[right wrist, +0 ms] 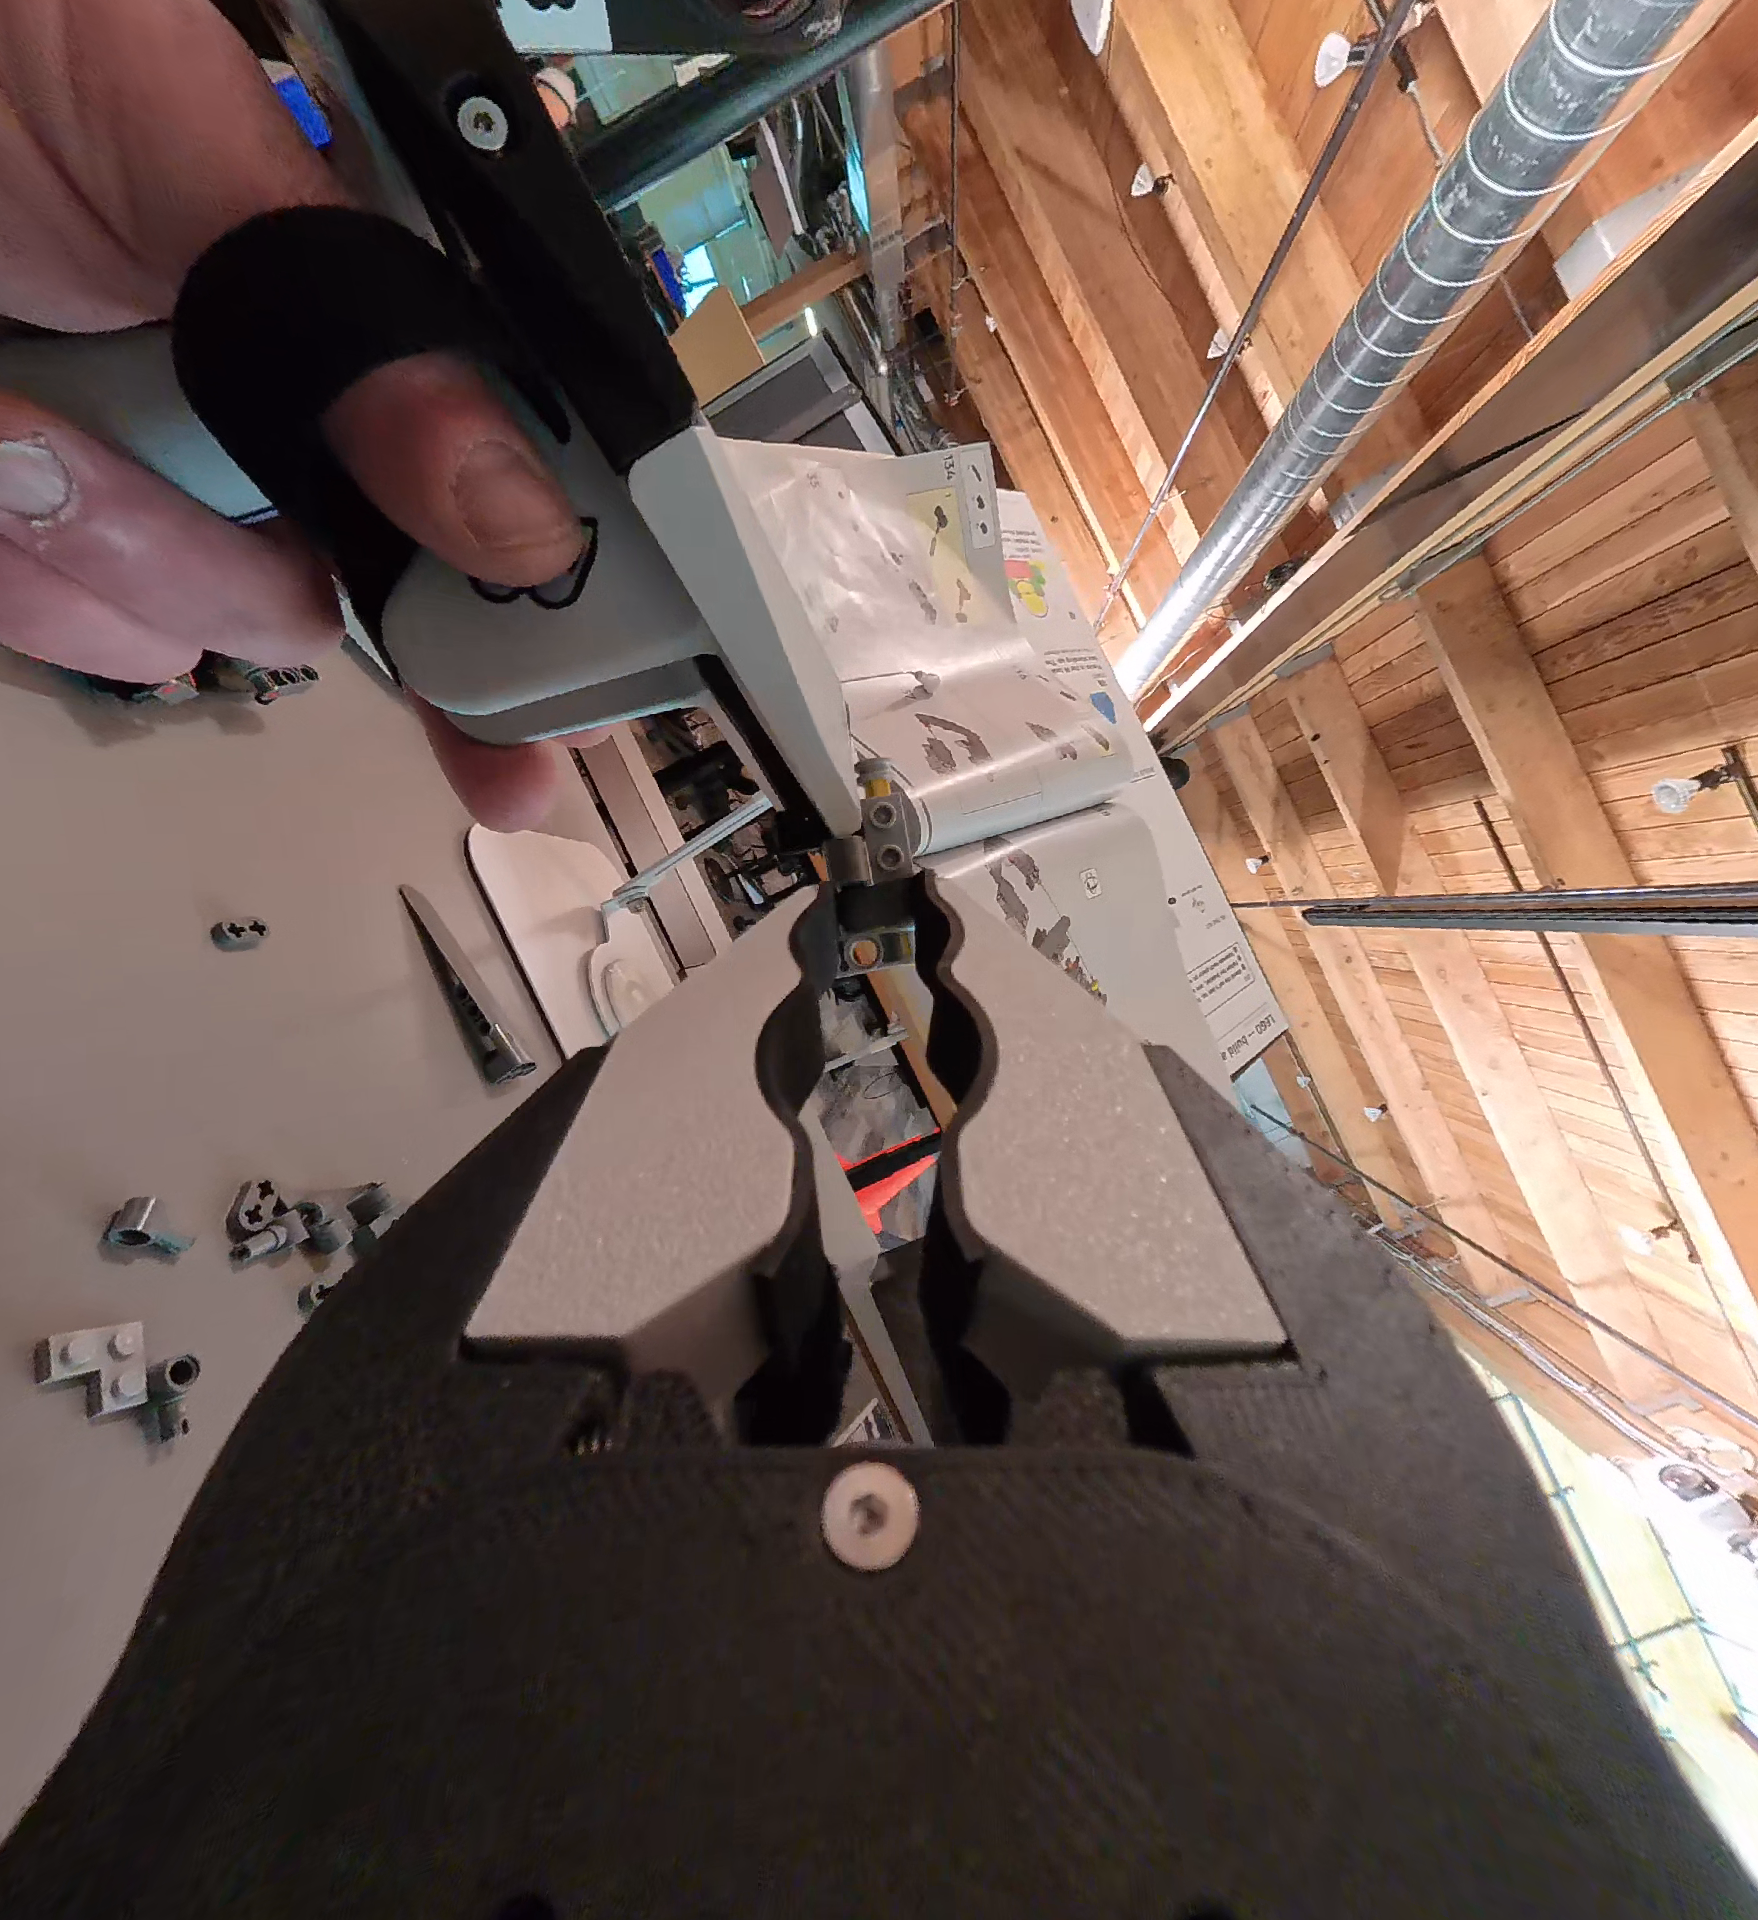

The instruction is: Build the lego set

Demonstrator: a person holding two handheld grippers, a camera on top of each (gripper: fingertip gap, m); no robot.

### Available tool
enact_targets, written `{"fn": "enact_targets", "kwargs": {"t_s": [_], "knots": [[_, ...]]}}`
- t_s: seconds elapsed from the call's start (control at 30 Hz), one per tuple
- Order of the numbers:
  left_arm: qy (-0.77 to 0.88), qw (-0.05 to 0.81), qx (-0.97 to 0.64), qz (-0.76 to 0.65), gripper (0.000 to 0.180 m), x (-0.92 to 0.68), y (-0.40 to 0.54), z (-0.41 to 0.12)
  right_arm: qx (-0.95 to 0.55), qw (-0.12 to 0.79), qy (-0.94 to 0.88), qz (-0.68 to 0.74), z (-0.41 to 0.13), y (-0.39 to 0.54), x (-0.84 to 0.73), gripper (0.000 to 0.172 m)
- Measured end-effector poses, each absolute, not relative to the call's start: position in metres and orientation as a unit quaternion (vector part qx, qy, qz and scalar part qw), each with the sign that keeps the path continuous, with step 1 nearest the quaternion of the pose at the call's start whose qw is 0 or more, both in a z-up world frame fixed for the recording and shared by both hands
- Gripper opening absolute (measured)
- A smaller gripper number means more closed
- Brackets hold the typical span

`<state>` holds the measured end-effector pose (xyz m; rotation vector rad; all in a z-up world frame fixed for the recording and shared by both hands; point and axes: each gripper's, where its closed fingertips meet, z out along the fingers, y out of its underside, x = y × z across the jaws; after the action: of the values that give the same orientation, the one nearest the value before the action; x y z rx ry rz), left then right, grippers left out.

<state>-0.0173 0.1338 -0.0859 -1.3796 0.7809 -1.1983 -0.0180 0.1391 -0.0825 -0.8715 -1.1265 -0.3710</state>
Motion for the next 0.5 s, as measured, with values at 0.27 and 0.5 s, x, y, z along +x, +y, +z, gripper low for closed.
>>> {"fn": "enact_targets", "kwargs": {"t_s": [0.27, 0.5], "knots": [[0.341, 0.547, -0.586, -0.491, 0.007, -0.017, 0.1344, -0.0884, -0.396, 0.736, -0.524, -0.164, -0.0847, 0.1402, -0.0187, 0.01], [0.35, 0.546, -0.587, -0.484, 0.006, -0.0165, 0.1338, -0.0905, -0.394, 0.734, -0.53, -0.159, -0.0868, 0.1398, -0.0186, 0.009]]}}
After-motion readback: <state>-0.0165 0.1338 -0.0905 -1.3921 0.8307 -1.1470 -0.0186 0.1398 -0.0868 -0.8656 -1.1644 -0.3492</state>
